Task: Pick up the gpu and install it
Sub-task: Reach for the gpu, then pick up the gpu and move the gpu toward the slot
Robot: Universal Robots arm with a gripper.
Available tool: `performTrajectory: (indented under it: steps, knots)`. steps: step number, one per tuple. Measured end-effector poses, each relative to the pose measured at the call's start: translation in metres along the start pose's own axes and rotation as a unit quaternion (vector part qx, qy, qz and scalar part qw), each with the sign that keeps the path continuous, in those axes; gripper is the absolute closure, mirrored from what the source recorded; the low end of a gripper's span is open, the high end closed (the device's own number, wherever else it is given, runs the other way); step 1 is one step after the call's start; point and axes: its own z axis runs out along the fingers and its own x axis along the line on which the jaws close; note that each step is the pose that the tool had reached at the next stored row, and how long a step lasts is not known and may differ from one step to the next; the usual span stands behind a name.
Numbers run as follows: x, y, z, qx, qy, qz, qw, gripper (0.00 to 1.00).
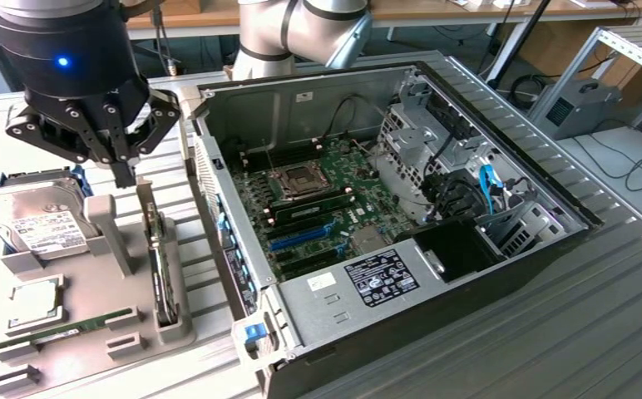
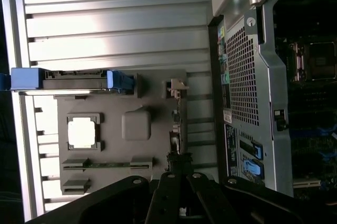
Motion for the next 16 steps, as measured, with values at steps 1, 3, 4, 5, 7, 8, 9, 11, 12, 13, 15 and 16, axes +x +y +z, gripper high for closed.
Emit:
performTrajectory:
  steps: [1,3,4,5,7,8,9,11,12,13,15,16]
  knots:
    - [0.0,-0.0005,0.0,0.0001,0.0001,0.0,1.0,0.89]
    - [-0.005,-0.0137,0.0022,0.0002,0.0,0.0,1.0,0.89]
    - [-0.013,-0.0246,0.004,0.0005,0.0,0.0,1.0,0.89]
    - [-0.014,-0.0327,0.0044,0.0005,0.0,0.0,1.0,0.89]
    - [-0.015,-0.0443,0.0047,0.0005,0.0,0.0,1.0,0.89]
    - [-0.016,-0.0496,0.0047,0.0005,0.0,0.0,1.0,0.89]
    - [-0.016,-0.0497,0.0047,0.0005,0.0,0.0,1.0,0.89]
    - [-0.016,-0.0497,0.0047,0.0005,0.0,0.0,1.0,0.89]
    - [-0.016,-0.0497,0.0047,0.0005,0.0,0.0,1.0,0.83]
    - [-0.016,-0.0497,0.0047,0.0005,0.0,0.0,1.0,0.58]
    - [-0.015,-0.0501,0.0112,0.001,-0.0001,0.0,1.0,0.58]
    - [-0.015,-0.0504,0.0198,0.0009,-0.0001,0.0,1.0,0.58]
